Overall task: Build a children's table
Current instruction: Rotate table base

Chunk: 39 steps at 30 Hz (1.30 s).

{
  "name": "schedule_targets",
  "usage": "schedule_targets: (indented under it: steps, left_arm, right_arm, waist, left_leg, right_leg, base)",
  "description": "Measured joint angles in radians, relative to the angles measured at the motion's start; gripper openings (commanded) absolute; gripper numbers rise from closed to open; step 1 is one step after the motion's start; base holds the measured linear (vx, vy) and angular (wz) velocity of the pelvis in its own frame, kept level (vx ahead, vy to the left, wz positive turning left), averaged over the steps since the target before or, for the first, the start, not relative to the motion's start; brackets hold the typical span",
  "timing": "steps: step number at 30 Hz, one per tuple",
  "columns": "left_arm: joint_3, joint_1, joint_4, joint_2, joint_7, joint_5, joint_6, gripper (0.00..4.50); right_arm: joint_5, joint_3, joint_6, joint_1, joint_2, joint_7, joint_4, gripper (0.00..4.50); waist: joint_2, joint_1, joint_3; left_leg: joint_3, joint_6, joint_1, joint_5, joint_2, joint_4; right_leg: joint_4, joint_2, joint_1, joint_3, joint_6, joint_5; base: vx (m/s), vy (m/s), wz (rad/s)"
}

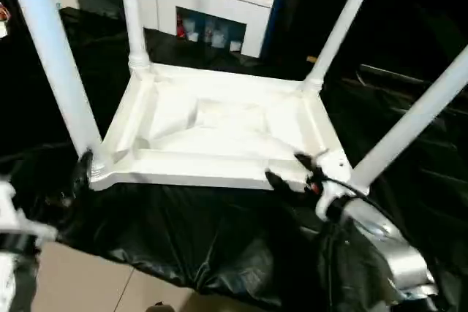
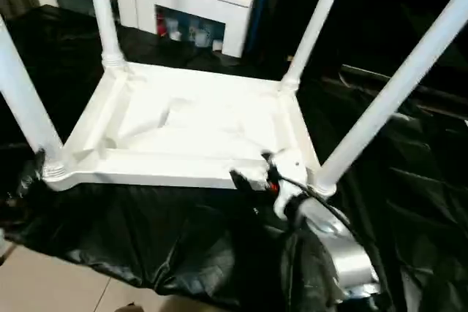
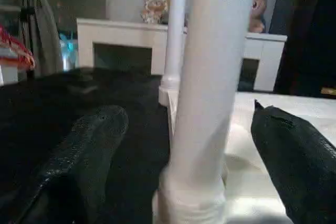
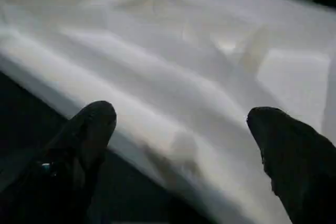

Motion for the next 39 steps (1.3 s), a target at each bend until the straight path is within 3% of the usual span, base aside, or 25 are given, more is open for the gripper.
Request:
schedule_targets:
  steps: [5,11,13,17,21,27,34,39]
  left_arm:
    - [-0.011,-0.083,0.082,0.037,-0.019,-0.011,0.035,4.46]
    - [-0.036,-0.186,0.185,0.064,-0.068,-0.015,0.042,4.46]
    - [-0.044,-0.257,0.261,0.070,-0.089,-0.020,0.053,4.46]
    - [-0.045,-0.335,0.329,0.099,-0.124,-0.058,0.091,4.46]
    - [-0.064,-0.355,0.350,0.136,-0.233,-0.108,0.159,4.46]
    - [-0.066,-0.319,0.322,0.174,-0.354,-0.203,0.236,4.46]
    - [-0.087,-0.225,0.188,0.221,-0.506,-0.355,0.393,4.46]
    - [-0.112,-0.203,0.104,0.242,-0.549,-0.425,0.468,4.46]
  right_arm:
    - [-0.011,0.023,0.112,0.036,-0.105,0.054,-0.076,4.50]
    - [-0.002,0.025,0.204,0.039,-0.155,0.092,-0.131,4.50]
    - [0.001,0.032,0.250,0.056,-0.192,0.118,-0.156,4.50]
    - [0.004,0.047,0.318,0.063,-0.211,0.151,-0.186,4.50]
    - [-0.013,0.060,0.329,0.044,-0.188,0.125,-0.149,4.50]
    - [-0.063,0.054,0.250,-0.046,-0.093,0.029,0.019,4.50]
    - [-0.090,0.029,0.053,-0.211,0.035,-0.032,0.236,4.50]
    - [-0.090,0.028,-0.035,-0.279,0.100,-0.028,0.332,4.50]
  waist:
    - [0.004,0.001,0.003]
    - [0.004,-0.002,0.003]
    - [0.003,0.003,0.002]
    - [0.001,0.006,0.001]
    - [-0.001,0.001,-0.001]
    - [-0.004,-0.002,-0.001]
    - [-0.008,-0.008,-0.001]
    - [-0.016,0.000,-0.004]
  left_leg:
    - [0.000,0.000,0.000,0.000,0.000,0.000]
    - [0.000,0.000,0.000,0.000,0.000,0.000]
    - [0.000,0.000,0.000,0.000,0.000,0.001]
    - [0.001,0.000,0.001,0.000,0.000,0.001]
    - [0.002,-0.001,0.001,0.000,0.001,0.001]
    - [0.004,-0.001,0.001,0.001,0.001,0.001]
    - [0.004,-0.003,0.002,0.002,0.003,0.001]
    - [0.005,-0.003,0.002,0.002,0.003,0.001]
  right_leg:
    - [0.000,0.000,0.000,0.000,-0.005,0.003]
    - [0.000,0.000,0.000,0.000,-0.006,0.004]
    - [0.000,0.000,0.000,0.000,-0.006,0.004]
    - [0.001,0.000,0.001,0.000,-0.007,0.004]
    - [0.001,0.000,0.000,0.000,-0.007,0.004]
    - [0.001,-0.001,0.000,0.000,-0.008,0.004]
    - [0.003,-0.001,-0.002,-0.002,-0.009,0.005]
    - [0.002,0.000,-0.002,-0.002,-0.011,0.003]
  base:
    - [0.000,0.000,0.00]
    - [0.000,0.000,0.00]
    - [0.000,0.000,0.00]
    - [0.000,0.000,0.00]
    - [0.000,0.000,0.00]
    - [0.000,0.000,0.00]
    - [0.000,0.000,0.00]
    - [0.000,0.000,0.00]
